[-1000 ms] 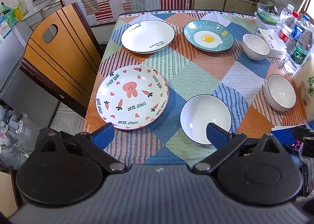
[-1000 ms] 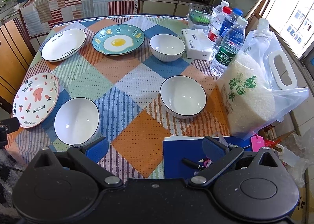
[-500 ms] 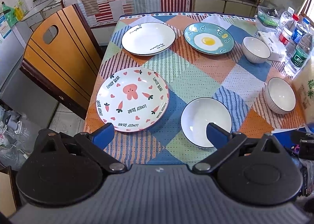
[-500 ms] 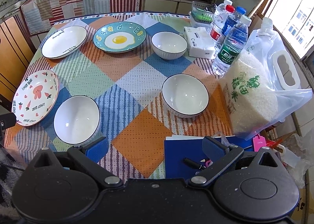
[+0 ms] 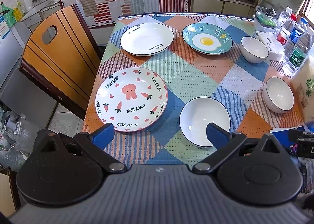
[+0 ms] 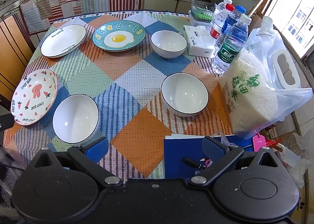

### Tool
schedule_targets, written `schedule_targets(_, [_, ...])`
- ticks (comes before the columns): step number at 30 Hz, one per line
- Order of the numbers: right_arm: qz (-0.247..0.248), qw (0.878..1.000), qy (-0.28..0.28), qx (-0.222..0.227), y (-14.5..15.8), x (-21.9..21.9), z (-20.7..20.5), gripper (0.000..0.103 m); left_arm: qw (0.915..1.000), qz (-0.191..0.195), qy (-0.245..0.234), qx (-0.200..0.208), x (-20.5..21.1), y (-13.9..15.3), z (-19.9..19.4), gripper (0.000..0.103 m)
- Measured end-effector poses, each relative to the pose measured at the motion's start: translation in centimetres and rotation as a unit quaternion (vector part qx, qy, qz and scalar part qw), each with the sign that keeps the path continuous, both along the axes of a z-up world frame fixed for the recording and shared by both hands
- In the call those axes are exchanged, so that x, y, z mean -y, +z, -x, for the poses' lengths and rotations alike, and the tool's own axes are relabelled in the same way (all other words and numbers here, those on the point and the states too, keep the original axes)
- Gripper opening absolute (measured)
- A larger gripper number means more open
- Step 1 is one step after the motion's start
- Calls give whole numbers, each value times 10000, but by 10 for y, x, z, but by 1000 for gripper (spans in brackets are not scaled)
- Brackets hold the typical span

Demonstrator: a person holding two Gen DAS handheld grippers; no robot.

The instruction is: Organize plates and bowls

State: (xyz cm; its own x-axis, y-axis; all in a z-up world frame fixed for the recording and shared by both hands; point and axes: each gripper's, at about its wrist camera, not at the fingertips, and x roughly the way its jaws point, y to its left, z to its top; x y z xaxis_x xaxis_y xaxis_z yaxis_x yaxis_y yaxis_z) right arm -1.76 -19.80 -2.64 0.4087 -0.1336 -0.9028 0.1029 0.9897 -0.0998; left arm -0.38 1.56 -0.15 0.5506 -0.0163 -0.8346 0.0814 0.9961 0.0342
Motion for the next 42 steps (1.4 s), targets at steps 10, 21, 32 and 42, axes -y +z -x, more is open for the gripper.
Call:
schedule_targets(10, [-215,9985,258,443,11,0,-2,103,9999,61,-86,78,-16,6,-6,102])
schedule_targets(21, [-727,9401,2598,2086,22,-40,-32,103,9997,130,-187,95,-75,-1,-50,101])
schedule_targets(32, [-2519,9117,3140,823,-58,-100,-135,92,9985,106,-376,-393,-126,-65,-120,99])
schedule_targets(42, [-3147,9075,2707,-647,-148,-134,-180,85,9911,196,-331,-1276,-154,-141,-159,80])
